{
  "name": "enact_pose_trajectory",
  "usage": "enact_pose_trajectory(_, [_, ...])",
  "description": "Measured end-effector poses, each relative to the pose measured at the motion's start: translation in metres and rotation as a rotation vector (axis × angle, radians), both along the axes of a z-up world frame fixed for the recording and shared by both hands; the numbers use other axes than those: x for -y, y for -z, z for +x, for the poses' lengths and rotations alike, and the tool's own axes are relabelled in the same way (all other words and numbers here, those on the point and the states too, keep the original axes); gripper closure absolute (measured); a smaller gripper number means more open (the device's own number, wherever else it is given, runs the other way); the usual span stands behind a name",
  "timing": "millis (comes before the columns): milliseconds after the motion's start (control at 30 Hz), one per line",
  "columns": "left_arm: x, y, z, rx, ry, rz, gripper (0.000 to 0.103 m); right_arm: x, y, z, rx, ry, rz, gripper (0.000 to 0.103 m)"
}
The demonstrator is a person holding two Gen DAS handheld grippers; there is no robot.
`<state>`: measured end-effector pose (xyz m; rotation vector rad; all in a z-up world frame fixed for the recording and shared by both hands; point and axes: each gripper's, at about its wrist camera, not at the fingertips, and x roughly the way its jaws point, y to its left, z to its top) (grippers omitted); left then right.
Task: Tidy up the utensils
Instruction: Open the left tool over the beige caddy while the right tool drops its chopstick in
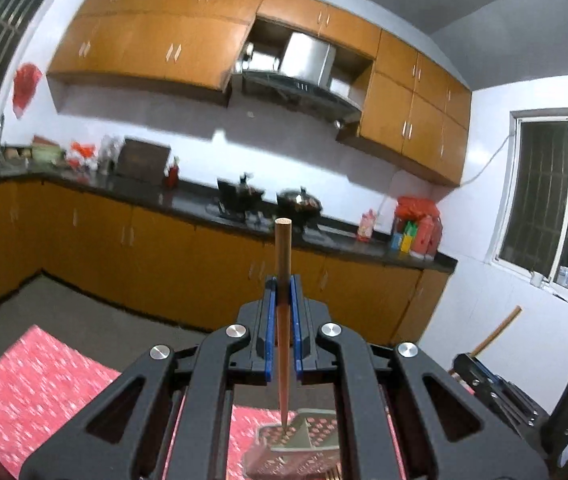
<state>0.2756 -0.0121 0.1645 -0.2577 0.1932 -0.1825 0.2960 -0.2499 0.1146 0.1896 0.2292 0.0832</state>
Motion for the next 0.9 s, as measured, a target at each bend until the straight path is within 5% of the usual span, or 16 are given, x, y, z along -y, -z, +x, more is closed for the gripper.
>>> enact_pose_trajectory(300, [0.014, 0.049, 0.03, -0.165, 0.049, 0.02, 0.095, -0.004, 0.038, 0.02, -0.109, -0.019, 0.013, 0.093])
enact_pose_trajectory(400, [0.012, 0.056, 0.031, -0.195, 0.059, 0.022, 0.095, -0.004, 0.041, 0.018, -0.118, -0.024, 0.022, 0.078])
enact_pose_trajectory(533, [0.008, 0.055, 0.025, -0.197, 0.06, 0.019, 0.093, -0.005, 0.036, 0.011, -0.102, -0.019, 0.022, 0.068])
enact_pose_trajectory(667, [0.0, 0.046, 0.015, -0.169, 0.042, 0.008, 0.068, -0.003, 0.026, -0.004, -0.072, -0.017, 0.025, 0.066])
enact_pose_trajectory(900, [-0.017, 0.035, -0.01, -0.129, 0.012, -0.003, 0.067, 0.013, 0.01, -0.043, -0.017, 0.008, 0.037, 0.065])
